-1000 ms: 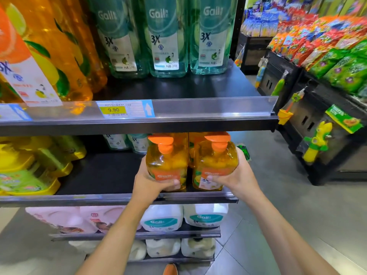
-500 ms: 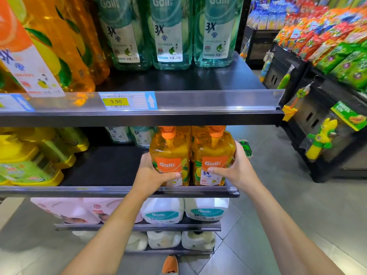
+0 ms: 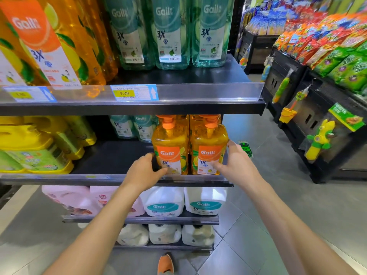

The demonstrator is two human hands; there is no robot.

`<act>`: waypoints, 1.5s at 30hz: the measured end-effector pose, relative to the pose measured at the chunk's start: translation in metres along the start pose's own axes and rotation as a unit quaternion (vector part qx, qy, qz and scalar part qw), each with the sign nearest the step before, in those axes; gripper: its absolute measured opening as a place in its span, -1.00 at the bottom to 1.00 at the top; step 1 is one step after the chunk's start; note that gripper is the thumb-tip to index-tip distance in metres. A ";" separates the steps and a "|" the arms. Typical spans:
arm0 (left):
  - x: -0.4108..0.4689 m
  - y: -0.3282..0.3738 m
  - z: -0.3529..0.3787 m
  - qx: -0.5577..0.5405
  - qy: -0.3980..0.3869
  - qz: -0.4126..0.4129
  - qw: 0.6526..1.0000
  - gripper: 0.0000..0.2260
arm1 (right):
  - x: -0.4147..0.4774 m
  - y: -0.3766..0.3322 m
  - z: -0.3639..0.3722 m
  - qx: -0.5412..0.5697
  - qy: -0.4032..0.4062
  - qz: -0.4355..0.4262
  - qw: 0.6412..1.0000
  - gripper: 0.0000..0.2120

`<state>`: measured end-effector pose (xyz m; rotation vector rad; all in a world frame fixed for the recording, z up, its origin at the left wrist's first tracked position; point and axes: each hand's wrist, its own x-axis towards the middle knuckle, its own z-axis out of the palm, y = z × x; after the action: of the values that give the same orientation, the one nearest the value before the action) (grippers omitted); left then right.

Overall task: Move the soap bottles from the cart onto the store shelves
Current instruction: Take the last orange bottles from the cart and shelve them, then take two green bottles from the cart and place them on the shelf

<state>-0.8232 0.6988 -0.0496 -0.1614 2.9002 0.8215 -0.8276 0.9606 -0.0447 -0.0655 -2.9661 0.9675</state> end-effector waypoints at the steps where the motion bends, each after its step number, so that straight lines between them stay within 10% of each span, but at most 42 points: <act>1: -0.006 0.003 -0.004 0.036 0.002 -0.006 0.999 -0.47 | -0.005 -0.002 -0.001 -0.028 -0.001 0.003 1.000 -0.42; 18: -0.126 -0.110 -0.086 0.237 0.120 0.000 0.964 -0.46 | -0.110 -0.155 0.069 -0.279 0.038 -0.169 0.944 -0.48; 31: -0.327 -0.318 -0.192 0.207 0.155 -0.239 0.936 -0.44 | -0.255 -0.375 0.234 -0.284 -0.071 -0.386 0.875 -0.49; 45: -0.484 -0.477 -0.236 0.180 0.154 -0.511 0.826 -0.43 | -0.371 -0.548 0.382 -0.220 -0.232 -0.596 0.737 -0.46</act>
<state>-0.3023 0.2037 -0.0243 -1.7187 2.5061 0.0379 -0.4883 0.2765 -0.0329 1.9911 -2.5139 0.0565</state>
